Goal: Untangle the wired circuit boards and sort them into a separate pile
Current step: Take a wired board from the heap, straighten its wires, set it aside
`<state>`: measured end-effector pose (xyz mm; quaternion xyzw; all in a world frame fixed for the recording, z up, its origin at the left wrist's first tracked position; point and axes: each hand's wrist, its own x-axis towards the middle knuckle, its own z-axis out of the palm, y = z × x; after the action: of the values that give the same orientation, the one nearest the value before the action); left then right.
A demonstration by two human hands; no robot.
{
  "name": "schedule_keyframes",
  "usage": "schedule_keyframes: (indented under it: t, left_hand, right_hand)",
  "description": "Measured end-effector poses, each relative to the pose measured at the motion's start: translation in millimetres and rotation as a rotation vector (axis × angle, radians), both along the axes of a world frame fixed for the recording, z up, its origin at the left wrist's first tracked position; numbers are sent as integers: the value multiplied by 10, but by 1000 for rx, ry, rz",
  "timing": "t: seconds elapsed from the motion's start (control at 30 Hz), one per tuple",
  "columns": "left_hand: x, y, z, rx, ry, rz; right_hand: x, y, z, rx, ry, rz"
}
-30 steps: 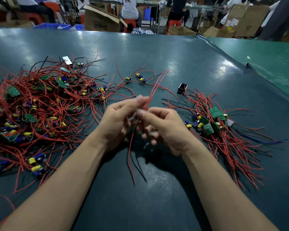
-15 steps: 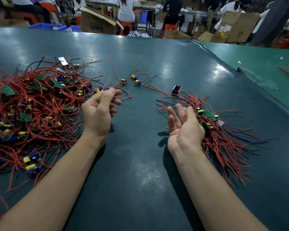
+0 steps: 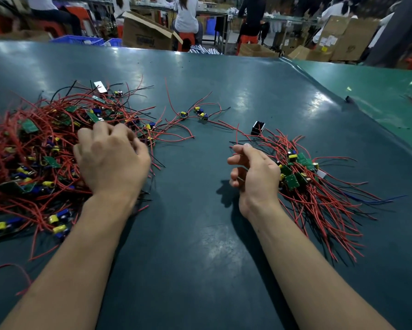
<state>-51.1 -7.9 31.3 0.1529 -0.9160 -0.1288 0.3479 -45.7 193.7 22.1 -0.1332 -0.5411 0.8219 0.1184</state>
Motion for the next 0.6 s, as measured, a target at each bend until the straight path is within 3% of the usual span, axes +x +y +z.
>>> schedule_keyframes:
  t: [0.1,0.17,0.6]
  left_hand:
    - [-39,-171,-48,-74,-354,127]
    - [-81,-196,-79,-112,-496,138]
    - [-221,-251,-164,-2,-342,144]
  right_hand:
    - [19,-7,10,37,-2,42]
    - [24,2,22,28,-11,60]
    - [25,38,66,-34,-34,99]
